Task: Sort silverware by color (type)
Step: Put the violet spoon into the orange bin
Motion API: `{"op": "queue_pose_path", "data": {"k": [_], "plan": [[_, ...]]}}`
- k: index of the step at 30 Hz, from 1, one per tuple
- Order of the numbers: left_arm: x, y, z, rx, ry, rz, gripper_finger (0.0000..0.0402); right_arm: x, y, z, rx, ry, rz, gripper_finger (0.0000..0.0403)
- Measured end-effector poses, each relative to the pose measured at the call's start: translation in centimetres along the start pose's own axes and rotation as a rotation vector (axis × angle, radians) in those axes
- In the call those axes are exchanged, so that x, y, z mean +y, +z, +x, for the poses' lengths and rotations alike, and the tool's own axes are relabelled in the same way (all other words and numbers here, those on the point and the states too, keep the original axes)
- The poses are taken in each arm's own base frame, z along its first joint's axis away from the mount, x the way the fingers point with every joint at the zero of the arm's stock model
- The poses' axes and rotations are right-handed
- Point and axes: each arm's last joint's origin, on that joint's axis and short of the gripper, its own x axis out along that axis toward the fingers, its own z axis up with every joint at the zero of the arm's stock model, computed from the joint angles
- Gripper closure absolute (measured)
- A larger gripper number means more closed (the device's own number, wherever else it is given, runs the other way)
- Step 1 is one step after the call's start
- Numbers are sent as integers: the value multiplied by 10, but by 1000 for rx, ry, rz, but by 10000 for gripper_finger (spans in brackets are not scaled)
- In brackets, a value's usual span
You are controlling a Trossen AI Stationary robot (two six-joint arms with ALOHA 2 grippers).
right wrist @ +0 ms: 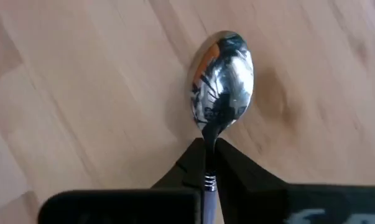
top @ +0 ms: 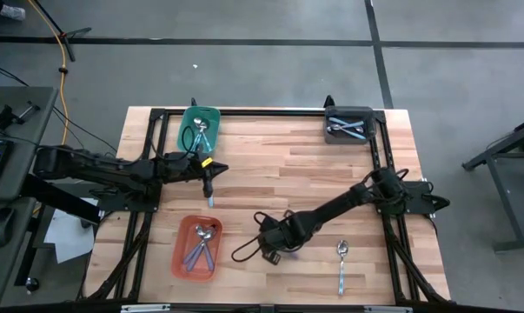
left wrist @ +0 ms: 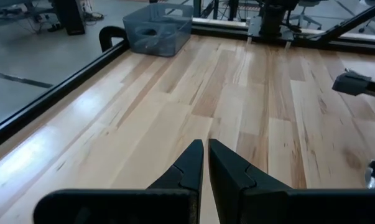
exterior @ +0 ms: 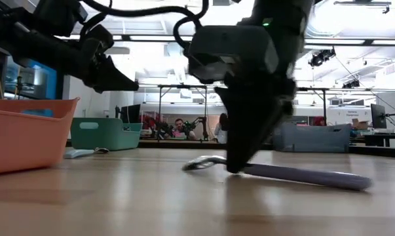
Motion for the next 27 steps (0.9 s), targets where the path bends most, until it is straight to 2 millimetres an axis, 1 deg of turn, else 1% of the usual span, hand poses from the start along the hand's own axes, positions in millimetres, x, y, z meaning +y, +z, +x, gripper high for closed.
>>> {"op": "queue_pose_path", "data": {"k": [3, 6, 9, 12, 14, 17, 19, 23, 27], "plan": [[1, 0, -4, 14, 2, 4, 387, 1, 5, 1, -30, 28, -82, 389], [2, 1, -7, 19, 15, 5, 387, 6, 12, -5, -66, 41, -198, 392], [2, 1, -10, 23, 23, 13, 387, 14, 23, -16, -129, 50, -333, 401], [3, 1, -12, 32, 25, 16, 387, 24, 36, -30, -221, 62, -483, 401], [3, 1, -13, 35, 25, 17, 387, 28, 46, -38, -276, 64, -548, 402], [3, 0, -13, 35, 25, 9, 387, 27, 58, -46, -315, 67, -550, 402], [3, 0, -13, 44, 26, 3, 387, 23, 58, -46, -281, 54, -487, 398], [3, -2, -13, 64, 27, 5, 387, 15, 45, -43, -141, 4, -386, 373], [3, -2, -13, 63, 27, 3, 387, 14, 33, -35, -96, -10, -339, 326]]}}
